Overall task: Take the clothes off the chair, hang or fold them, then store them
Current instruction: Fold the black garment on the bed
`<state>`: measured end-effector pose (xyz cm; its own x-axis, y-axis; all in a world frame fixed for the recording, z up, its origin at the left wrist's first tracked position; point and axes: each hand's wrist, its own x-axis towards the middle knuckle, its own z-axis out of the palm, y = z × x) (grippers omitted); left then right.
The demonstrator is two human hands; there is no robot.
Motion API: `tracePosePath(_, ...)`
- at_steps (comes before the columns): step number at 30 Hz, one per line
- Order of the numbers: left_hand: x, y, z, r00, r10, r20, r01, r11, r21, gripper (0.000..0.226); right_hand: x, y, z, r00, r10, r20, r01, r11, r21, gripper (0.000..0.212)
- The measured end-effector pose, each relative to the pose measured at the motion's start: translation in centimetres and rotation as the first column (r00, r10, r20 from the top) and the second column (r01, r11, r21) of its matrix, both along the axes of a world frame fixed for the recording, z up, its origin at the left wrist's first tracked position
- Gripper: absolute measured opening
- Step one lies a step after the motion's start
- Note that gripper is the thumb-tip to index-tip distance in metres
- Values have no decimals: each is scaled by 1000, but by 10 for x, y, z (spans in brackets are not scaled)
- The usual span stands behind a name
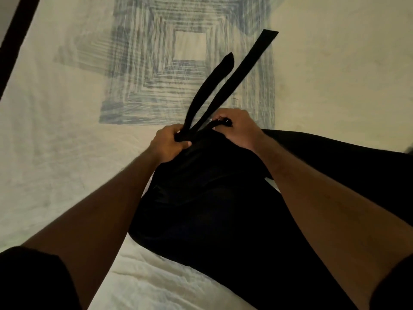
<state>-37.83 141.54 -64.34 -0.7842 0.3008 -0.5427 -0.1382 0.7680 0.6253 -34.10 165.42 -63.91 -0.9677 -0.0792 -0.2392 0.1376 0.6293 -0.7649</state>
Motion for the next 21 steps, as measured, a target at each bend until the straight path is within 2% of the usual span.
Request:
tracePosePath(2, -11, 2, 0, 994, -81, -75, 74, 994, -85, 15, -2, 7, 1, 1000, 4, 4, -4, 996, 90, 14)
tracePosePath(3, -18, 2, 2, 991, -55, -118, 45, 995, -89, 13, -3, 13, 1, 1000, -27, 8, 26, 985, 173, 15)
tracePosePath(5, -37, 1, 7, 978, 68, -197, -77, 996, -35, 15, -4, 31, 3, 990, -140, -9, 136, 937, 322, 19)
tracePosePath(7, -54, -3, 10, 965, 127, -230, -139, 989, -40, 15, -2, 48, 5, 973, -227, -46, 228, 905, 358, 17)
tracePosePath(9, -58, -3, 12, 961, 81, -264, -131, 975, -180, 23, 2, 60, 6, 978, -210, -8, 199, 912, 359, 19)
tracePosePath(11, -46, 2, 20, 926, 36, -377, -154, 945, -290, 37, 12, 71, 5, 984, -161, 83, 121, 925, 360, 32)
tracePosePath(13, -29, 9, 27, 828, 16, -560, -175, 957, -232, 43, 23, 86, 2, 974, -151, 168, 75, 919, 388, 45)
tracePosePath(14, -22, 13, 27, 786, 17, -617, -145, 977, -158, 37, 29, 94, 0, 967, -145, 208, 46, 907, 420, 48)
tracePosePath(15, -16, 18, 27, 786, 28, -617, -94, 993, -74, 26, 33, 102, -2, 964, -131, 233, 9, 887, 461, 49)
tracePosePath(16, -11, 24, 26, 837, 45, -545, -55, 998, -2, 23, 37, 108, -4, 966, -114, 231, -17, 867, 498, 46)
tracePosePath(18, -6, 35, 25, 966, 119, -231, -98, 990, 100, 45, 43, 117, -5, 982, -100, 159, 10, 874, 487, 33)
tracePosePath(19, -4, 38, 24, 979, 202, -38, -195, 971, 139, 55, 46, 120, -4, 989, -97, 113, 38, 899, 437, 28)
tracePosePath(21, -7, 40, 22, 874, 403, 272, -450, 883, 136, 74, 55, 122, 3, 998, -66, 22, 54, 935, 350, 24)
